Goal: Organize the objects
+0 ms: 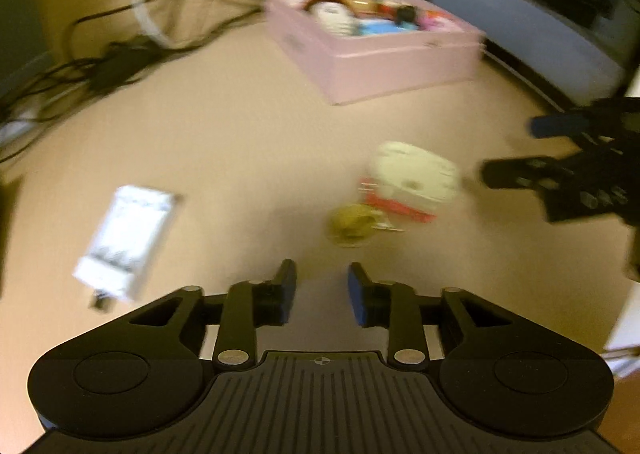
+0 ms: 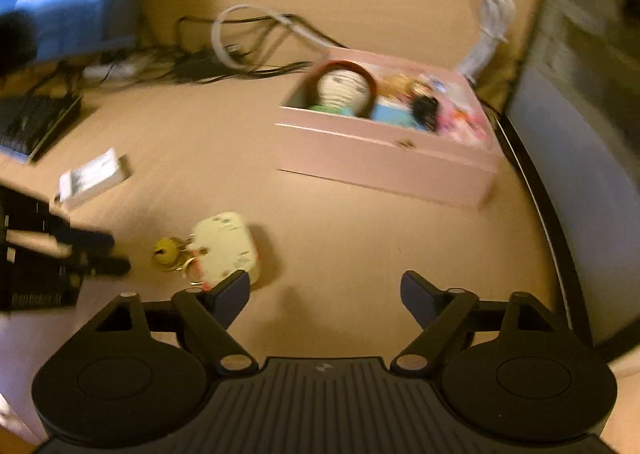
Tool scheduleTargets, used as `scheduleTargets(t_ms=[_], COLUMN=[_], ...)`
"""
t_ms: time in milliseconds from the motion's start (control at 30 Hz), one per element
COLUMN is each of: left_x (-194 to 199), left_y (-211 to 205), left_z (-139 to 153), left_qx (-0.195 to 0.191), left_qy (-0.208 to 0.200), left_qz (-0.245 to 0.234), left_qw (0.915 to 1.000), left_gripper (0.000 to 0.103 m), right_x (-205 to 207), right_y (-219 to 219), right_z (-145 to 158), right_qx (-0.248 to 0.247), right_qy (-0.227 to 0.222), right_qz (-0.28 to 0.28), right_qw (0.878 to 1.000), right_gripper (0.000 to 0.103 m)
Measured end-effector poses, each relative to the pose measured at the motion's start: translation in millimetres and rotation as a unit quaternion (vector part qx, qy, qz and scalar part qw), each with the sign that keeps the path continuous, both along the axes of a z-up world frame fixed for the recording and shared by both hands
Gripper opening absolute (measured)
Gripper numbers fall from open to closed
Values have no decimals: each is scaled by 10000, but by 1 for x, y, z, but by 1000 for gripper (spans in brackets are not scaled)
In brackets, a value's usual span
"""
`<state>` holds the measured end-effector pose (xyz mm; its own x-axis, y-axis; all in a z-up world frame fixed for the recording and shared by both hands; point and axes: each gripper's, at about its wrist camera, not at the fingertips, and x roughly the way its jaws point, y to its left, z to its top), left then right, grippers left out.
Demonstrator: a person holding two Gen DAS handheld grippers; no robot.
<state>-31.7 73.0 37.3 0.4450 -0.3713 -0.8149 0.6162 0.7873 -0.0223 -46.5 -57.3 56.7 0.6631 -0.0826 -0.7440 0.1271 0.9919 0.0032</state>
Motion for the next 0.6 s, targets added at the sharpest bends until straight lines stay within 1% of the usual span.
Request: scheduleTargets(t_ms=[67,133,200,367,400,433,533,600], left_x=[-4,-6,-5,-4,-3,-3,-4,-4], left_y=[-9,-16,-19,-21,-22,-22,-21,-20], left_z=[-1,-2,-1,0,-1,-1,-1,-2], left_qx=[30,127,175,224,216,202,160,118], left_qy=[-22,-36,27,49,45,36,0,-11], left_qz=[-198,-195,-158,-77,-53,-13,60,74], left_qw=[9998,9997,9997,9997,9997,9998,9999,9999], left_gripper=[43,49,52,54,54,54,54,54], right_x=[0,-2,0,2,2,2,2,3], right_y=[-8,-15,-22,-30,-30,-31,-28,-25], right_z=[-6,-11,-16,-29,-31,-32,-35,-36], right_qx=[77,129,236,307,258,249,177,60], right_qy=[21,26,57,179,150,168,156,156], right_qz=[-159,-268,-346,-501,-513,-510,-436,-392], right_qw=[9998,9996,9991,9981,9982,9982,9988,9991], right_gripper=[86,86,86,90,96,98,103,103])
